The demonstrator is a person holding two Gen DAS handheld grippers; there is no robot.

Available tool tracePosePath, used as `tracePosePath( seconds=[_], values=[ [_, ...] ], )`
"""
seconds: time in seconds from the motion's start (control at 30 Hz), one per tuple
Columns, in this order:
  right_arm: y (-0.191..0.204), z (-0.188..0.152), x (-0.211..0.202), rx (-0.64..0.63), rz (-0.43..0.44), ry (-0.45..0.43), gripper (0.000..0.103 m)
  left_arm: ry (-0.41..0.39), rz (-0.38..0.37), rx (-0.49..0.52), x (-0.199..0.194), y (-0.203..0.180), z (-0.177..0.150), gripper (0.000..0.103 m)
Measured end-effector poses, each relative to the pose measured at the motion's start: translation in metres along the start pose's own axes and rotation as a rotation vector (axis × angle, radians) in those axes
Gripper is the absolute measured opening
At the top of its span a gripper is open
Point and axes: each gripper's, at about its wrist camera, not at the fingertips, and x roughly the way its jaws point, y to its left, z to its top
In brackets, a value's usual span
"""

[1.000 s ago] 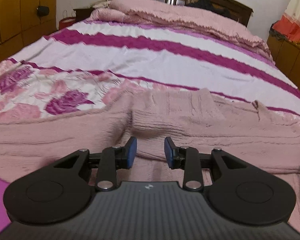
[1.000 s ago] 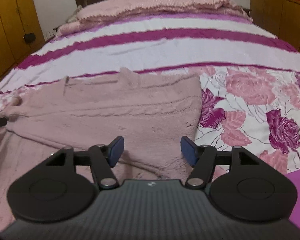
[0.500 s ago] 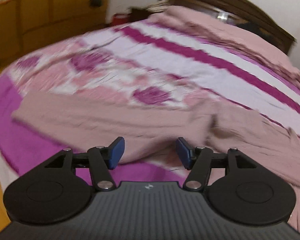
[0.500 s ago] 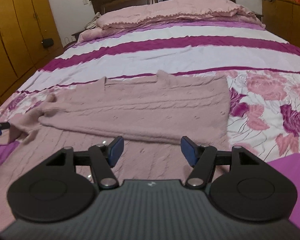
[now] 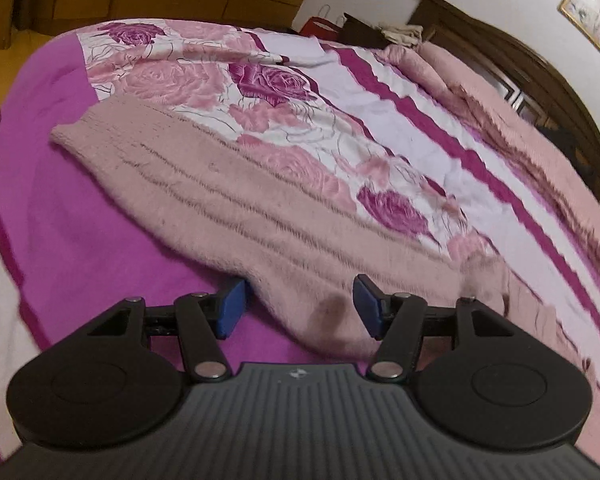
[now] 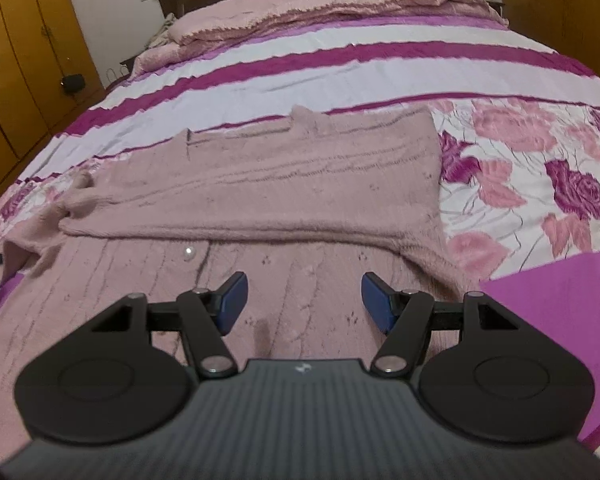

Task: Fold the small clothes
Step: 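Grasp the cardigan side edge with the left gripper and lift it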

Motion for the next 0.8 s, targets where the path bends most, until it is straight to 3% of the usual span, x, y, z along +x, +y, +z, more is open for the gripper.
tracePosePath(
  seconds=[0.17,0.33,0.4,0.47,0.53,0.63,0.8],
  values=[
    [-0.001,-0.002,0.003,0.010,-0.019,0.007,0.065,-0.011,-0.015,-0.085,0.020,0.007,0.010,0.065],
    [0.001,-0.002,0.007,0.021,-0.032,0.009,0.065,-0.042,-0.008,-0.052,0.029,0.004,0.014,0.063],
    [0.002,-0.003,0.008,0.019,-0.037,0.008,0.065,-0.066,-0.002,-0.040,0.030,0.002,0.013,0.047],
    [0.004,-0.003,0.008,0.009,-0.038,0.005,0.065,-0.077,0.006,-0.023,0.030,0.002,0.014,0.023],
    [0.006,-0.003,0.007,0.001,-0.033,0.002,0.065,-0.092,-0.014,-0.029,0.028,0.005,0.016,0.015],
    [0.006,-0.002,0.005,0.004,-0.027,-0.004,0.065,-0.159,-0.032,-0.022,0.013,0.006,0.024,0.011],
    [0.003,-0.002,0.003,0.024,-0.029,-0.016,0.065,-0.337,0.002,0.050,-0.023,-0.002,0.044,0.011]
  ],
)
